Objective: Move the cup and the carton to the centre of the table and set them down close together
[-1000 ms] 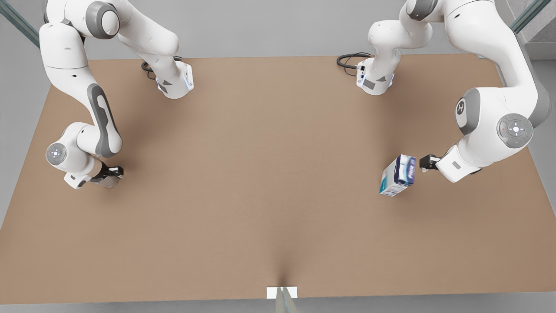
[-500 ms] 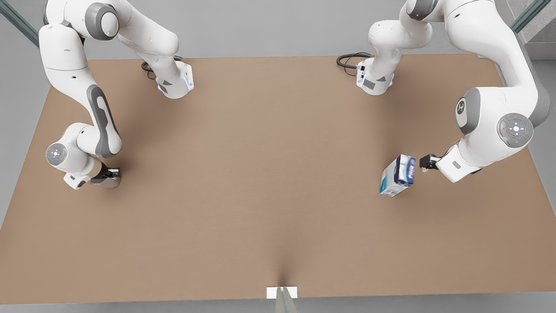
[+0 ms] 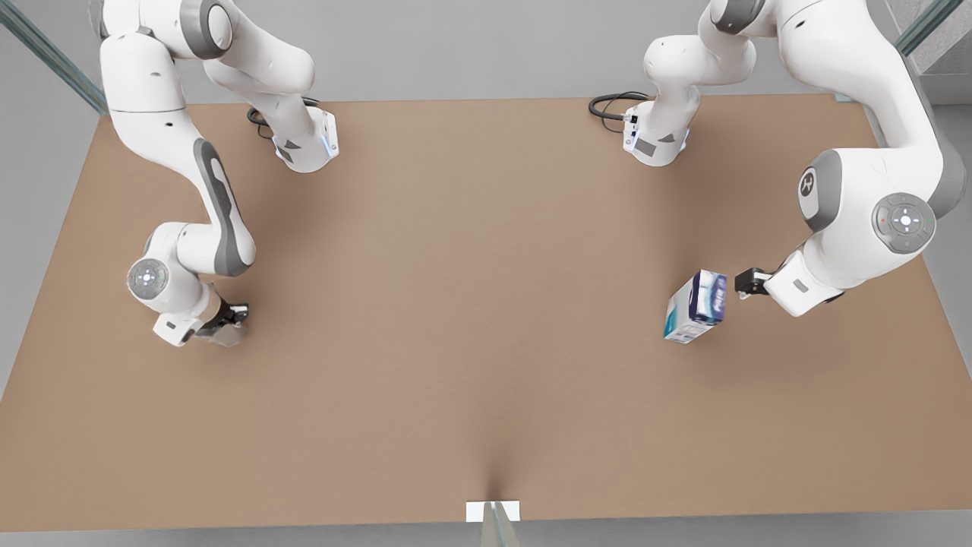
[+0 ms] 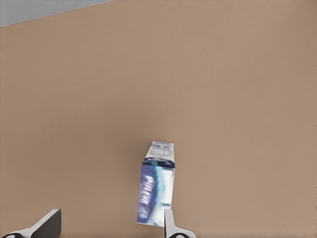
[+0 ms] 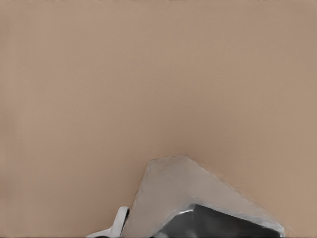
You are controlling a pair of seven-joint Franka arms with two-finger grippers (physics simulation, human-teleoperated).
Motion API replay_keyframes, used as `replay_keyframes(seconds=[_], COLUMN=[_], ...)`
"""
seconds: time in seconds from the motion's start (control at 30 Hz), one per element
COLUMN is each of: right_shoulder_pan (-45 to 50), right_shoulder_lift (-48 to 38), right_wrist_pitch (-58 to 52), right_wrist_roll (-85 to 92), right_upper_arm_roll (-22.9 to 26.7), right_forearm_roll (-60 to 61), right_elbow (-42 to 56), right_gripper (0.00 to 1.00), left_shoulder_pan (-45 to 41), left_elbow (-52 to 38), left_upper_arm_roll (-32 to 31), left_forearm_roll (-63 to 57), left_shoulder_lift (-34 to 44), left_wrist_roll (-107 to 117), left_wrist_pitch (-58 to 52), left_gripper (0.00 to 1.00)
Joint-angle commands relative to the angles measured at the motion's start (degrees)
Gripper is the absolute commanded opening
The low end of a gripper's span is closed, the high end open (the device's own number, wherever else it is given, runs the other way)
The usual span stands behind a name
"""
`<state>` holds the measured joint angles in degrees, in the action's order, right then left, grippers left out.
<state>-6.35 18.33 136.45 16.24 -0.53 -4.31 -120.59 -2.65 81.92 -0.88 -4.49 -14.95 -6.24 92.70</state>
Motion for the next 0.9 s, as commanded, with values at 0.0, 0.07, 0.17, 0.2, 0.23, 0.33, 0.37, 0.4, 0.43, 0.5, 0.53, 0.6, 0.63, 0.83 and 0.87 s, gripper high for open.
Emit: replay_keyframes(seconds=[0.0, 0.07, 0.17, 0.2, 0.23, 0.33, 0.37, 0.4, 0.43, 0.5, 0.53, 0.6, 0.63, 0.83, 0.87], right_shoulder_pan=[0.72, 3.89, 5.38, 6.26, 8.19, 11.18, 12.68, 13.82, 14.87, 17.16, 19.71, 22.26, 22.35, 23.75, 24.72], right_shoulder_lift=[-0.04, -0.05, -0.05, -0.05, 0.13, 1.01, 1.10, 1.89, 2.50, 4.88, 5.49, 6.90, 6.90, 14.28, 14.98], right_wrist_pitch=[-0.04, -0.30, -0.66, -0.66, -1.01, -1.62, -1.62, -1.71, -1.80, -1.80, -2.41, -5.93, -5.93, -8.04, -8.13], right_wrist_roll=[-0.50, -4.63, -6.30, -8.15, -10.00, -14.48, -16.32, -17.64, -19.31, -23.09, -27.48, -30.91, -31.70, -37.76, -39.35], right_upper_arm_roll=[0.00, 0.00, -0.35, -0.35, -0.35, -0.44, -0.44, -0.44, -0.44, -0.44, -0.44, -0.44, -0.97, -4.04, -4.04], right_forearm_roll=[0.00, 0.27, 0.36, 0.36, 0.44, 0.44, 0.44, 0.44, 0.44, 0.53, 0.53, 0.53, 0.62, 1.85, 1.76], right_elbow=[0.00, 0.44, 0.88, 0.97, 1.67, 3.43, 3.52, 4.22, 5.10, 8.17, 9.84, 13.80, 14.15, 24.34, 25.66], right_gripper=[0.21, 0.21, 0.21, 0.21, 0.21, 0.21, 0.21, 0.21, 0.21, 0.21, 0.21, 0.21, 0.21, 0.21, 0.21], left_shoulder_pan=[0.01, 0.01, 0.01, 0.01, -0.08, -0.08, 0.01, 0.01, 0.01, 0.01, 0.01, 0.01, 0.01, 0.01, 0.01], left_elbow=[0.00, 0.00, 0.00, 0.00, 0.00, -0.09, -0.09, 0.00, 0.00, -0.09, 0.00, -0.09, -0.09, -0.09, -0.09], left_upper_arm_roll=[0.00, 0.00, -0.18, -0.18, -0.18, -0.18, -0.18, -0.26, -0.18, -0.18, -0.18, -0.09, 0.00, 0.35, 0.44], left_forearm_roll=[0.01, 0.01, 0.01, -0.08, -0.17, -0.08, -0.08, -0.08, -0.08, -0.08, -0.08, -0.08, -0.08, -0.08, -0.08], left_shoulder_lift=[0.00, 0.27, 0.27, 0.36, 0.09, 0.18, 0.00, -0.26, -0.35, -0.26, -0.26, -0.26, -0.26, -0.26, -0.26], left_wrist_roll=[0.09, 0.26, 0.88, 0.88, 1.49, 2.02, 1.93, 1.93, 1.93, 1.93, 1.93, 1.93, 1.93, 1.93, 1.93], left_wrist_pitch=[0.02, -0.07, -0.42, -0.42, -0.59, -0.51, -0.33, -0.33, -0.15, -0.24, -0.24, -0.15, -0.15, -0.07, -0.07], left_gripper=[1.00, 1.00, 1.00, 1.00, 1.00, 1.00, 1.00, 1.00, 1.00, 1.00, 1.00, 1.00, 1.00, 1.00, 1.00])
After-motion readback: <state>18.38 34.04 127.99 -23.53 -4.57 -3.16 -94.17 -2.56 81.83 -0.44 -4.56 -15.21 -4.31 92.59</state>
